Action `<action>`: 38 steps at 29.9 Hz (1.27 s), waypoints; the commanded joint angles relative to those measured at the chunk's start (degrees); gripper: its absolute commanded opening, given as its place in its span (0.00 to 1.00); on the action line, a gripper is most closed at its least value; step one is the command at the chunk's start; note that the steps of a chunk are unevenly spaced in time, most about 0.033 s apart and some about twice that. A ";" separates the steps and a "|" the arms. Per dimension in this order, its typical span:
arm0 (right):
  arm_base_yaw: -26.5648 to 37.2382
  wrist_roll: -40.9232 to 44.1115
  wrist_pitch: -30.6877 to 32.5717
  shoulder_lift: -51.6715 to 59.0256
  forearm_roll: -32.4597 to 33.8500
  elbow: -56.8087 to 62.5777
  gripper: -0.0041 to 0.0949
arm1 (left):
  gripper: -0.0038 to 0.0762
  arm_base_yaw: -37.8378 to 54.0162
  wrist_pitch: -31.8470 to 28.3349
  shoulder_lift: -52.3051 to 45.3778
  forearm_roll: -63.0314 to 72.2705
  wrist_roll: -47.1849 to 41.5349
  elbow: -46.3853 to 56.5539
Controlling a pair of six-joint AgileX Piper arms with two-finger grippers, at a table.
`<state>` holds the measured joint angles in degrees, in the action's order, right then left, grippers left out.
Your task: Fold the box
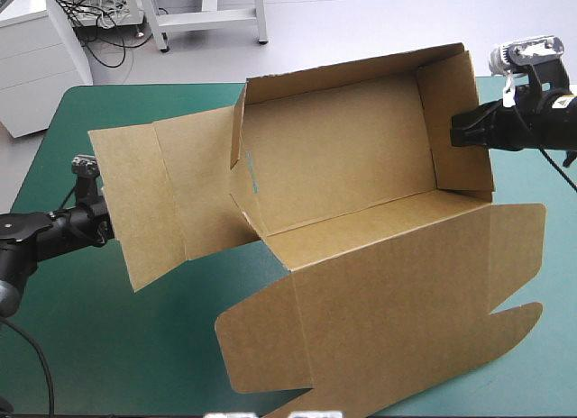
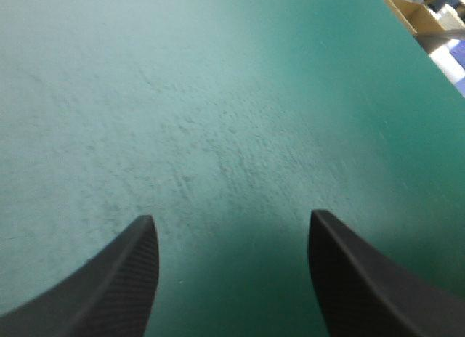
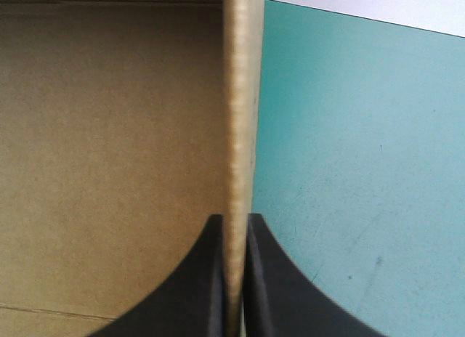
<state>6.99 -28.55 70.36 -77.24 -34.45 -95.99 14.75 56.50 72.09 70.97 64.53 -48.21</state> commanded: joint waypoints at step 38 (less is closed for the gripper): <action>-14.41 13.21 -14.80 -3.13 15.31 -1.41 0.03 | 0.72 -6.37 18.30 -0.42 24.95 0.69 -3.38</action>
<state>-6.74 -16.87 60.24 -82.05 -18.44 -95.99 8.76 67.98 73.51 89.74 65.15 -49.86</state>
